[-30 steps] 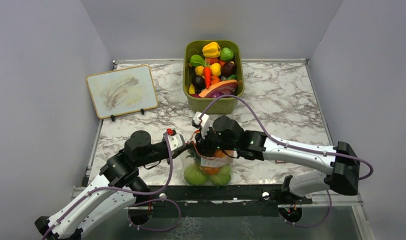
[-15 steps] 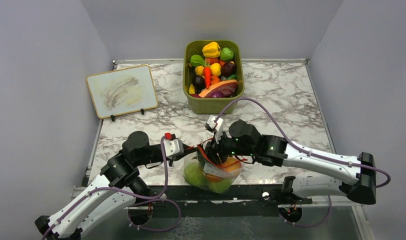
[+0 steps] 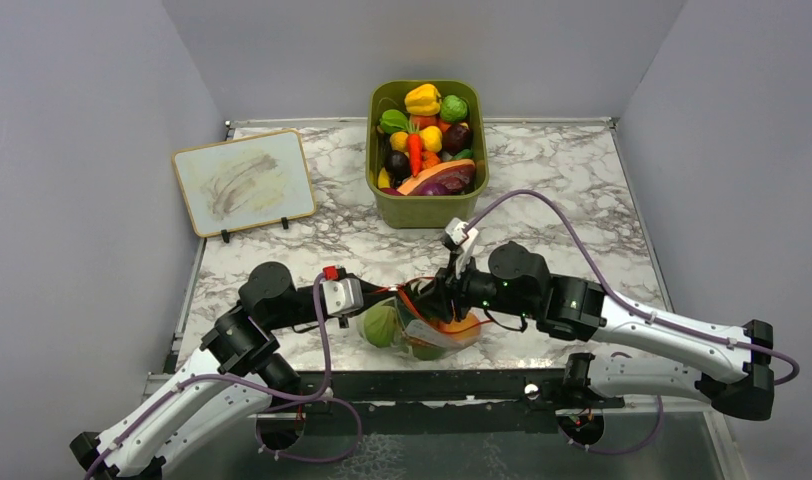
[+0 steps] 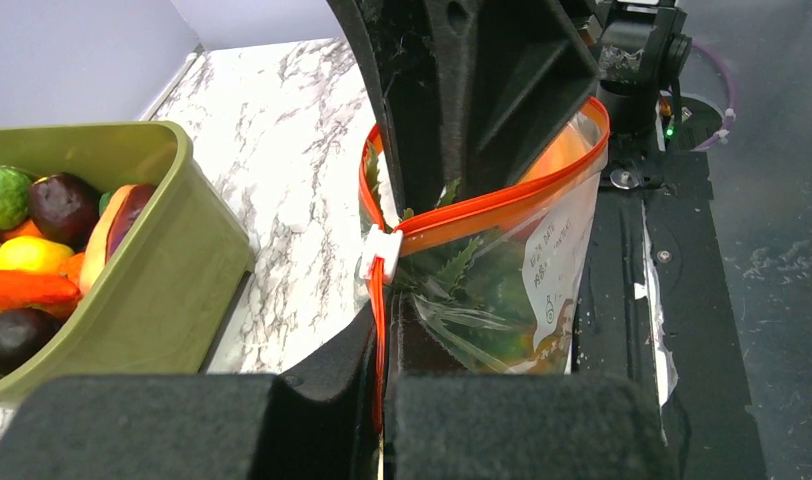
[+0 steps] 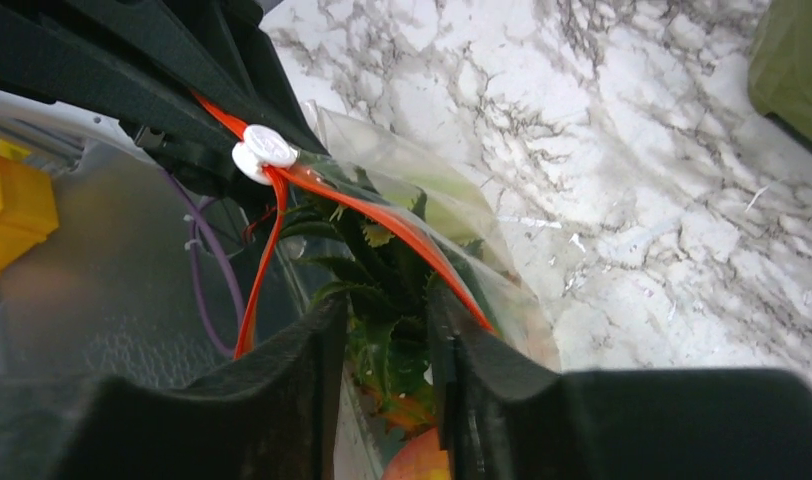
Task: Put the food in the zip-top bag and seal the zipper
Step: Adjust the zipper food storage bag at the center of the board.
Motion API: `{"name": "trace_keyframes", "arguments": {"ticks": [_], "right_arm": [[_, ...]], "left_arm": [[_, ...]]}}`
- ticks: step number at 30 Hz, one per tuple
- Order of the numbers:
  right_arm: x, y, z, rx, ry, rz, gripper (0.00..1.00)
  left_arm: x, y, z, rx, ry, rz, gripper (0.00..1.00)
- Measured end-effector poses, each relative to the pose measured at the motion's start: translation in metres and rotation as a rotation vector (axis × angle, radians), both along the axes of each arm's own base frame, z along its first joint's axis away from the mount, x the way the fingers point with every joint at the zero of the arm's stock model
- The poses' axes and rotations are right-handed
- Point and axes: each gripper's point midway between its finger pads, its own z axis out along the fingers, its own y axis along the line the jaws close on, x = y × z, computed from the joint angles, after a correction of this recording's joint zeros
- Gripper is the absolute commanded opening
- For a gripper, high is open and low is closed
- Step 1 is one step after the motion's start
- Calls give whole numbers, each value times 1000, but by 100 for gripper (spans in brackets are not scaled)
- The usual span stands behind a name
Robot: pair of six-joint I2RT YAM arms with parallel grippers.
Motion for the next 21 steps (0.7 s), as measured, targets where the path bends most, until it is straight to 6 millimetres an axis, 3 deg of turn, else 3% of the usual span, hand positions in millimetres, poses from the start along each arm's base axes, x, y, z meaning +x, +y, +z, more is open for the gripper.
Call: {"name": "trace_keyframes", "arguments": {"ticks": [6, 9, 16, 21], "right_arm": [[4, 10, 3, 90, 7, -24, 16], [6, 17, 1, 130, 19, -28, 1], [11, 51, -22, 121, 73, 13, 1], [19, 62, -34, 93, 84, 2, 1]], "left_arm": [[-2, -1, 0, 2, -2, -14, 0], [-1, -2, -1, 6, -4, -17, 0], [5, 4, -15, 50, 20, 25, 0], [16, 14, -24, 89, 16, 107, 0]]}}
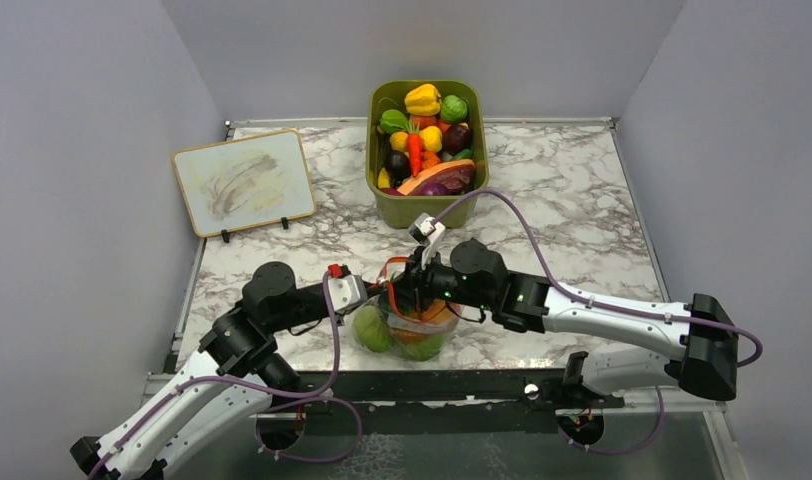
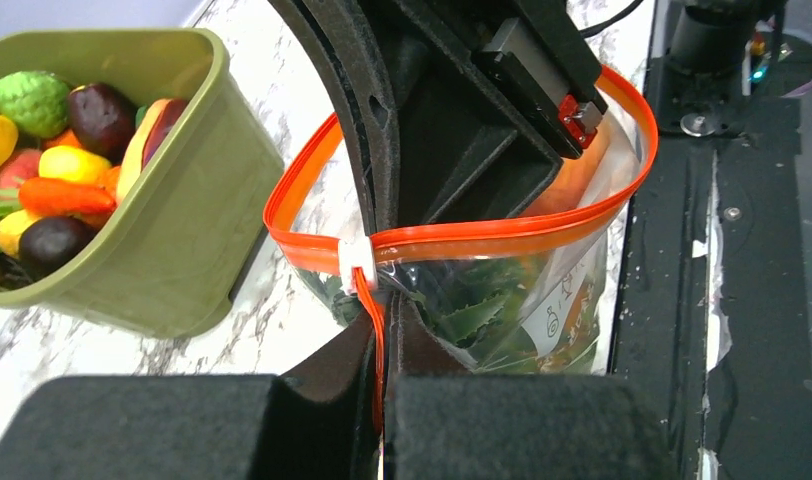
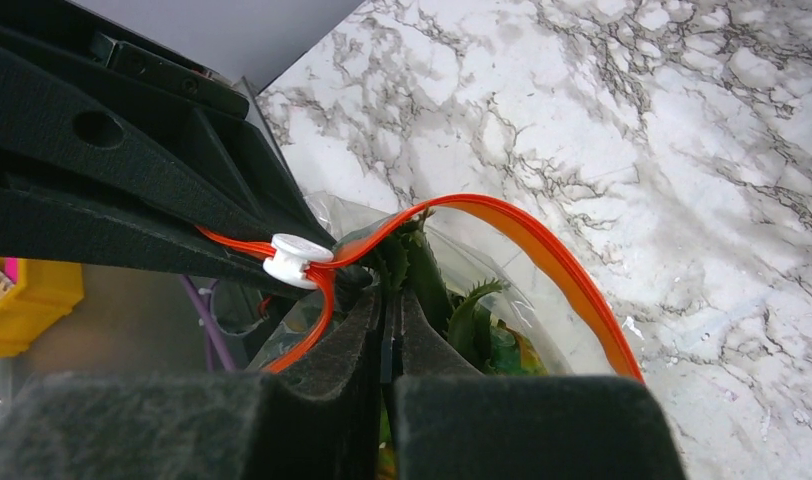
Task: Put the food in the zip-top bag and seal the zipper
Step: Adjust the zipper food storage bag at the center of the board.
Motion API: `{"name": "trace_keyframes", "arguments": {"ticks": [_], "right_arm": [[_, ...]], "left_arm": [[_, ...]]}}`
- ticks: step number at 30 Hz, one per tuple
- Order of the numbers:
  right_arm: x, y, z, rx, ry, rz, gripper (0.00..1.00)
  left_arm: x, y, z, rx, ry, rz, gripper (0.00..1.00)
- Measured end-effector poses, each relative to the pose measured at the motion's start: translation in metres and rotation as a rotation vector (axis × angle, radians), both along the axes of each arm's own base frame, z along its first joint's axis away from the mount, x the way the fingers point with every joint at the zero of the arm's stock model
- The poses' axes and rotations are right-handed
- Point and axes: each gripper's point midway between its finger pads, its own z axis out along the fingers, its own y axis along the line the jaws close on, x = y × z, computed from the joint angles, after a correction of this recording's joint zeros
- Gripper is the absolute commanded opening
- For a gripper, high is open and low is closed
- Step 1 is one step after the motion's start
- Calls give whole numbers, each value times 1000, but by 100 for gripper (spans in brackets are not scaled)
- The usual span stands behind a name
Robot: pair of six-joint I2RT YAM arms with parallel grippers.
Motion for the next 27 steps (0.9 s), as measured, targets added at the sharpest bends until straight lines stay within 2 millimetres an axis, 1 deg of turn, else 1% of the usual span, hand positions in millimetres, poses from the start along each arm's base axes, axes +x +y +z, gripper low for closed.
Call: {"name": "trace_keyframes", "arguments": {"ticks": [4, 8, 12, 16, 18, 20, 22, 25, 27], "right_arm": [[3, 3, -6, -23, -6, -24, 1], [0, 6, -15, -60, -6, -34, 1], [-14, 0, -13, -87, -4, -17, 1], [-29, -18, -6, -107, 3, 10, 1], [-39, -21, -7, -120, 11, 47, 1], [-45, -18, -14, -133, 27, 81, 1], [-50, -9, -24, -144, 42, 112, 1], [-56, 2, -39, -168, 58, 145, 1], [-58, 7, -46, -180, 67, 153, 1]], "left_arm": [[5, 5, -6, 29, -4, 37, 0], [4, 11, -13, 56, 5, 57, 0], [1, 14, -19, 84, 12, 56, 0], [-1, 14, -18, 80, 2, 47, 0], [-3, 12, -15, 69, 2, 35, 0], [-5, 11, -15, 65, 11, 23, 0], [-6, 10, -18, 70, 25, 18, 0], [-6, 10, -27, 85, 46, 18, 0], [-6, 10, -29, 91, 54, 16, 0]]}}
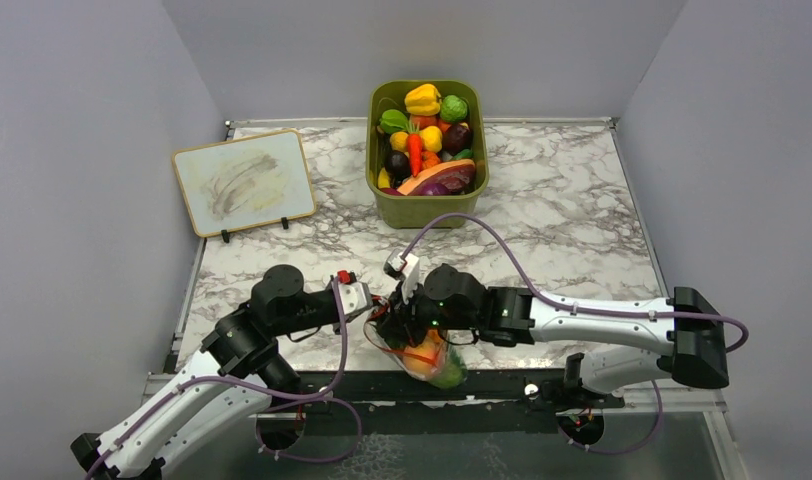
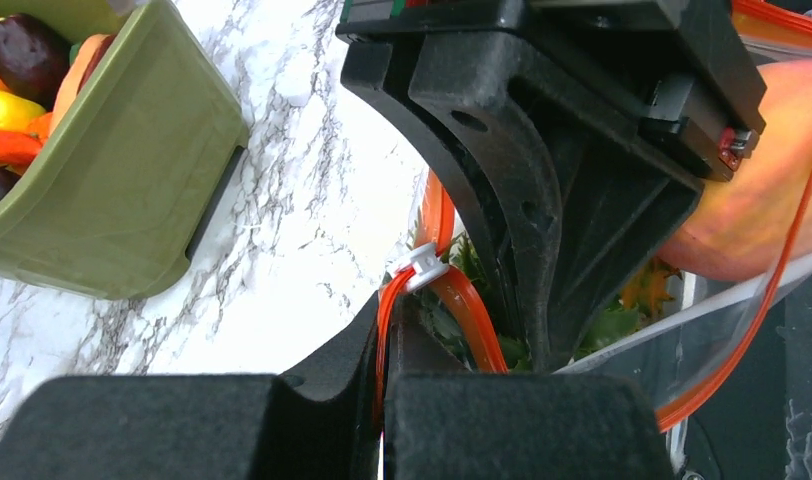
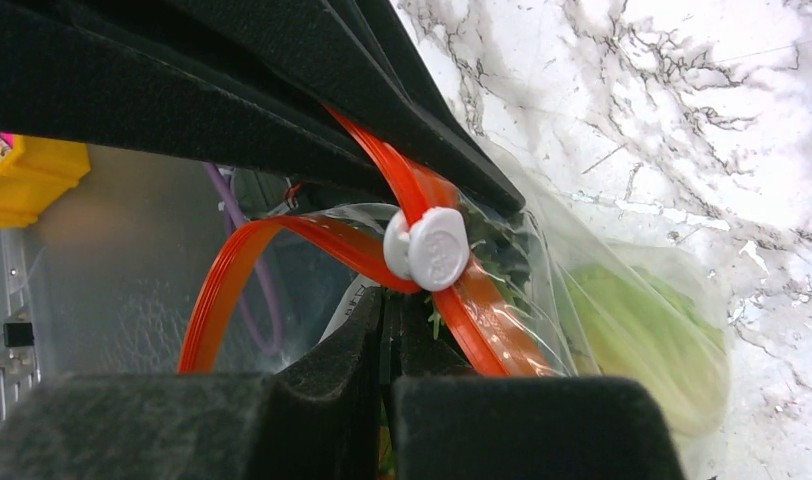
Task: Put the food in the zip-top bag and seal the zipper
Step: Adjust the zipper food storage bag at the center of the board.
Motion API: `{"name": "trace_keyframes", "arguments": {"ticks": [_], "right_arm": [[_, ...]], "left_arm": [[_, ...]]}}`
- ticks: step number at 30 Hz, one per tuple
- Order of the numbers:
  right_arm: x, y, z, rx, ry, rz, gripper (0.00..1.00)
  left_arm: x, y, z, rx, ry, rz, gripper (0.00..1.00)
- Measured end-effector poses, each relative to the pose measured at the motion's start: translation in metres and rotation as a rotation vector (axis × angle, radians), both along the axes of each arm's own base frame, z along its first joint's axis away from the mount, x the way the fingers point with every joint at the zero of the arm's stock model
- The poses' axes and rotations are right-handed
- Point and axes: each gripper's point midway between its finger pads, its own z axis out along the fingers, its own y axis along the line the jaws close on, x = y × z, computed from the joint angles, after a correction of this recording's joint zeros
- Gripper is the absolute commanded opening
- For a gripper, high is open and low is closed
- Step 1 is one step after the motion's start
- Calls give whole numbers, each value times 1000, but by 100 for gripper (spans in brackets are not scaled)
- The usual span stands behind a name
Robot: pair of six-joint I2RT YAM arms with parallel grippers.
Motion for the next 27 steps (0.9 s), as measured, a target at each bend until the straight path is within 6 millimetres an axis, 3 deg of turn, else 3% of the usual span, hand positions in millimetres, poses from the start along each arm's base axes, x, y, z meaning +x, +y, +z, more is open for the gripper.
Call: {"name": "trace_keyframes", "arguments": {"ticks": [5, 12, 20, 27], "right_arm": [[2, -1, 0, -13, 3, -39, 10], [5, -21, 22, -42, -19, -100, 27], [-4, -57, 50, -64, -62, -61, 37], [-8, -77, 76, -55, -103, -36, 37]], "left_arm": [[-1, -1, 0, -1, 3, -10, 0], [-2, -6, 9, -41, -8, -24, 0], [-9, -14, 23, -105, -3, -72, 0], [-8, -20, 31, -134, -19, -89, 0]]}}
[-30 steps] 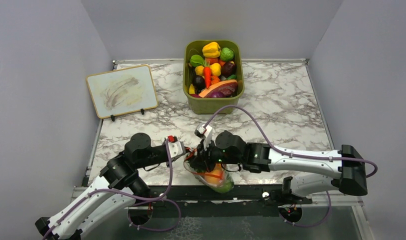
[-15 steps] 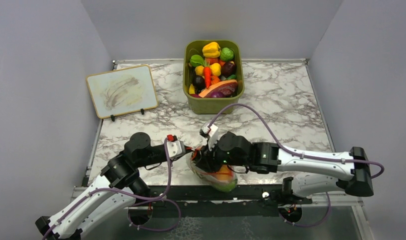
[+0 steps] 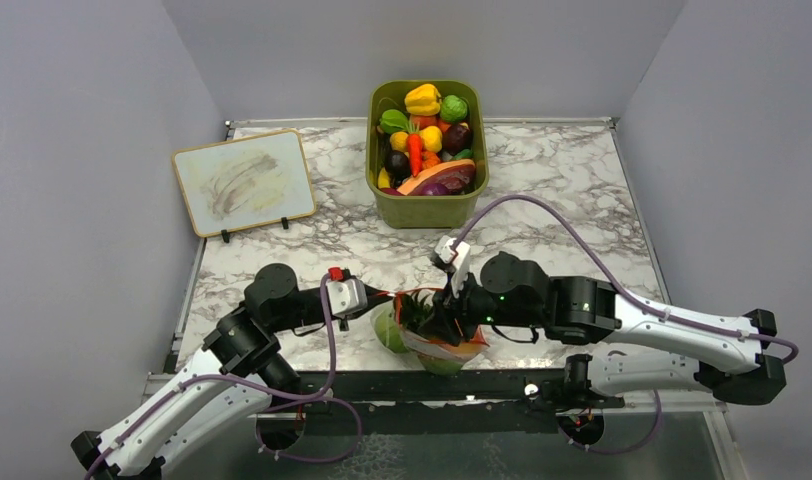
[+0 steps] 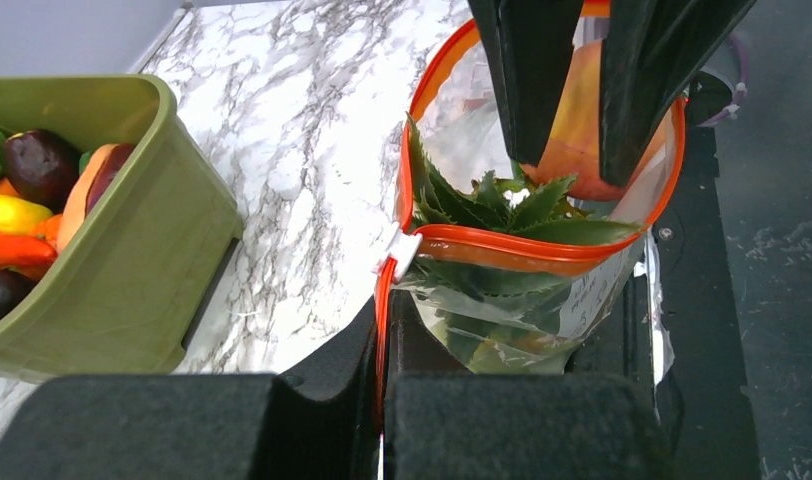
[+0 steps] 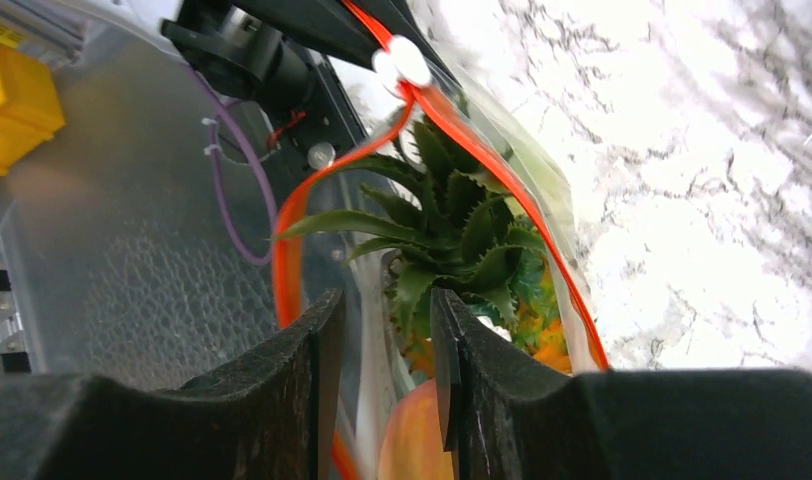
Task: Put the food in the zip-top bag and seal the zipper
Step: Adjust the zipper food storage bag at the center of the board, then zip the zipper food storage bag at the center of the board.
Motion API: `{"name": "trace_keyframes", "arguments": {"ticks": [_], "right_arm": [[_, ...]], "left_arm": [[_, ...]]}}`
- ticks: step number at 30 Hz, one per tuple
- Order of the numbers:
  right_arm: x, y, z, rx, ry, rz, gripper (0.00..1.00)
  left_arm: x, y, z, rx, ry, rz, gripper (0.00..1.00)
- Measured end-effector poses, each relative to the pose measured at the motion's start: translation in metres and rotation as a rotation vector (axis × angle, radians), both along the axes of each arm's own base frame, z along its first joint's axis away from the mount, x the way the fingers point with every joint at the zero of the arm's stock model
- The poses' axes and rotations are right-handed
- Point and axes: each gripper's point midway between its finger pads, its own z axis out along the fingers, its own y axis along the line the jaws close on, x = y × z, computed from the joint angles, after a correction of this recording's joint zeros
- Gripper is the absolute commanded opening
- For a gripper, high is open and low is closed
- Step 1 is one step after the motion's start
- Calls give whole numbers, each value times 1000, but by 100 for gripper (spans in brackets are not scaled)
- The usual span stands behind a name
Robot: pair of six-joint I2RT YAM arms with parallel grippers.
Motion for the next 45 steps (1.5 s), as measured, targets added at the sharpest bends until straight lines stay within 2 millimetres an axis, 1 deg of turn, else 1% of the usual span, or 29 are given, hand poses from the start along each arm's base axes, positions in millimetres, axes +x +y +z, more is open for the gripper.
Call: {"name": "trace_keyframes", "arguments": {"ticks": [5, 9, 12, 15, 18, 21, 22, 23, 26, 28, 29, 34, 35, 37, 38, 39, 43, 45], "right_arm": [[3, 3, 32, 60, -55, 20, 38], [7, 13, 48, 86, -116, 53, 46], [12, 27, 51, 74, -173, 87, 51], [20, 43, 49, 43, -243, 125, 55], [27, 55, 42, 8, -317, 167, 57], [32, 60, 41, -8, -382, 198, 57], [33, 61, 42, -7, -404, 207, 56], [34, 61, 43, -6, -422, 214, 52], [36, 62, 45, -14, -468, 235, 35], [38, 62, 44, -24, -491, 249, 27], [38, 62, 43, -28, -499, 253, 26], [38, 62, 42, -40, -515, 266, 25], [38, 61, 40, -48, -513, 269, 26], [37, 58, 35, -70, -505, 278, 31], [37, 58, 33, -84, -499, 284, 32], [37, 58, 30, -98, -493, 290, 31], [38, 61, 22, -143, -477, 301, 18], [38, 61, 21, -147, -479, 303, 19]], "left_arm": [[2, -3, 3, -10, -8, -3, 0], [2, -4, 5, -18, -5, -6, 0], [1, -5, 7, -28, -3, -9, 0], [1, -5, 8, -34, -2, -12, 0], [-1, -6, 8, -35, 1, -20, 0], [-2, -6, 8, -34, 3, -29, 0], [-3, -6, 8, -35, 2, -31, 0], [-3, -6, 8, -34, 1, -35, 0], [-4, -7, 7, -30, -3, -45, 0], [-4, -7, 7, -27, -6, -47, 0], [-4, -7, 7, -26, -8, -48, 0], [-4, -8, 7, -24, -14, -51, 0], [-4, -8, 6, -24, -14, -51, 0], [-4, -7, 7, -24, -18, -52, 0], [-4, -7, 7, -24, -18, -52, 0], [-4, -7, 7, -24, -19, -52, 0], [-5, -7, 6, -20, -13, -57, 0], [-5, -7, 4, -15, -7, -56, 0]]}}
